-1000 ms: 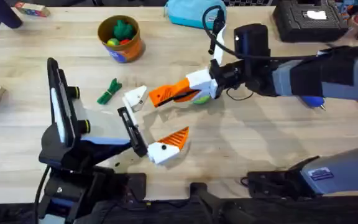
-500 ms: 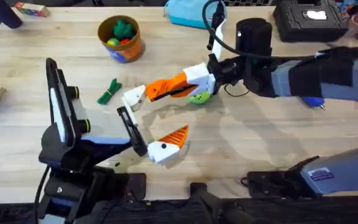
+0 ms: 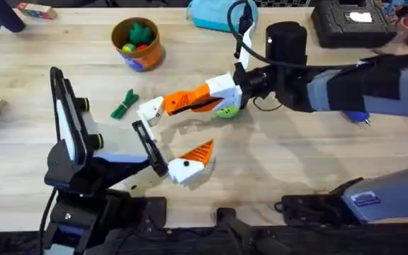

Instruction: Pick up the gripper from the table and insert it into the empty holder that is missing its gripper. Then pick up a screw, insert it into the mounting hole, and use the screwdriver to tighten it. Finally, clean up the table by picking up the vegetable and placing it into the bucket.

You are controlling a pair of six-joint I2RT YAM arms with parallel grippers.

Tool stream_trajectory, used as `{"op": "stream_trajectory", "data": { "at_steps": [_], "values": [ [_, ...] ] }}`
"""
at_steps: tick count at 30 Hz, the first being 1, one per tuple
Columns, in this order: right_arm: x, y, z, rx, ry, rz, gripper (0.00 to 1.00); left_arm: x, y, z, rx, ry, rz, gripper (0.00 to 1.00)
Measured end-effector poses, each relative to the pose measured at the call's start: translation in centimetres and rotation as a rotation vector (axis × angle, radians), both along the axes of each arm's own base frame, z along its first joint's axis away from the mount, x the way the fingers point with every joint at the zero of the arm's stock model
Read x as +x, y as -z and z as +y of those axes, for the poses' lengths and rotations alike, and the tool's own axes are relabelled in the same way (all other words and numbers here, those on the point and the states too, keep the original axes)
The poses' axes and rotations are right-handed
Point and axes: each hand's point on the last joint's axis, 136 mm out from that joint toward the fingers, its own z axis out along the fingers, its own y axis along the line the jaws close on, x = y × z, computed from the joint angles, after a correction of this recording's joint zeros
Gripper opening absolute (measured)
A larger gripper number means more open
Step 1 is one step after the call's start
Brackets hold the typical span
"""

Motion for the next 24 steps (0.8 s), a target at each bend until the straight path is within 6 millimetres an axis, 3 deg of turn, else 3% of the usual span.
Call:
{"op": "stream_trajectory", "data": {
  "at_steps": [8,15,24],
  "values": [
    [-0.6,-0.3,-0.1,0.017,-0.036,0.008,0.01,-0.2,-0.1,-0.1,-0.002,0.012,-0.005,0.99],
    [0.2,-0.5,-1.3,0.028,-0.017,0.013,0.01,-0.3,-0.1,-0.2,-0.002,0.022,-0.004,0.99],
    [-0.9,-0.3,0.1,0.016,-0.044,0.009,0.01,-0.3,-0.1,-0.2,-0.003,0.023,-0.005,0.99]
  ]
}}
